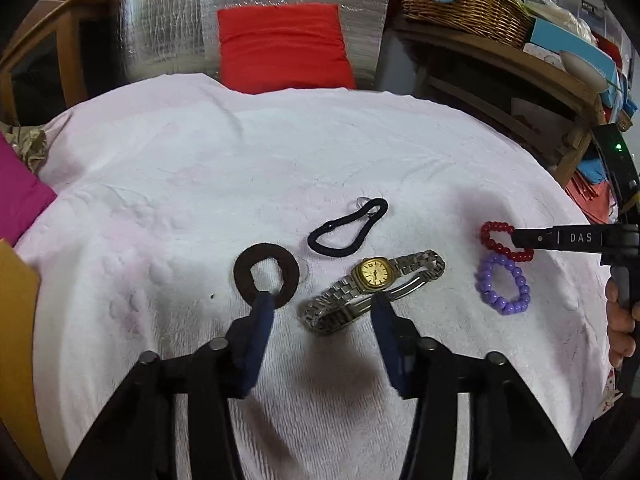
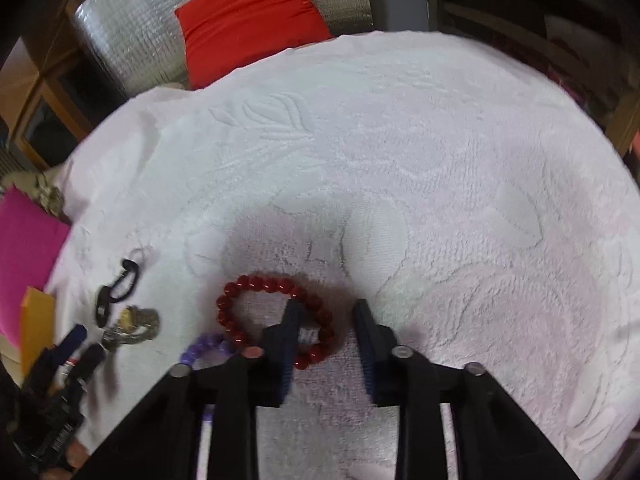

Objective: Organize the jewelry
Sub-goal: 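Grasp the red bead bracelet with the right tool while the left tool grasps the silver watch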

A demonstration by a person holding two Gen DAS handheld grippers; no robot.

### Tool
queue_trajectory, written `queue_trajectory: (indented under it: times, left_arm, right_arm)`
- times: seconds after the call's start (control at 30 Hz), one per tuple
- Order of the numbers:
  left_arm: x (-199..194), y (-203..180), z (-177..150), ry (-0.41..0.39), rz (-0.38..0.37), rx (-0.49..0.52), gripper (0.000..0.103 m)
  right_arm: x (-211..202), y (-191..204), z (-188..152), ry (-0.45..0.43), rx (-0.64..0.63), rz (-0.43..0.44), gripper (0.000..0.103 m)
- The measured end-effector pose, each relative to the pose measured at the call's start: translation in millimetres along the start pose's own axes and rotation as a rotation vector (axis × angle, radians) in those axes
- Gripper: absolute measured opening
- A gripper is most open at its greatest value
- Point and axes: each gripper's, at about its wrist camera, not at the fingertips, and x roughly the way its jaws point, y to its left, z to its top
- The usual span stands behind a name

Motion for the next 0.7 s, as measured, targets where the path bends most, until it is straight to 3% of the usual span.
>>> queue_trajectory:
  times: [0.17,0.43,0.5,0.7]
  left_arm:
    - [4.2,-2.3,6.0,-0.009,-0.037,0.023,0.051]
    - [21.0,-16.1,8.2,0.02,-0.131,0.096,0.054]
    - [25.3,-13.8,9.0,0.038,-0.125,0.089,0.055]
    - [24.3,-5.5,6.3,0.069,-0.199,0.055,0.055]
  right_arm:
    - [-1.3,-8.5,2.4,-0.007,0.038,-0.001,0.011]
    - [-1.8,-19.0,3.5,-0.004,0.09,0.011,0.011]
    - [-2.5,-20.1,2.7,-0.001,0.101,0.02,0.011]
    - [-3.3,-25.0,0.8,0.008,0.128,0.038,0.011]
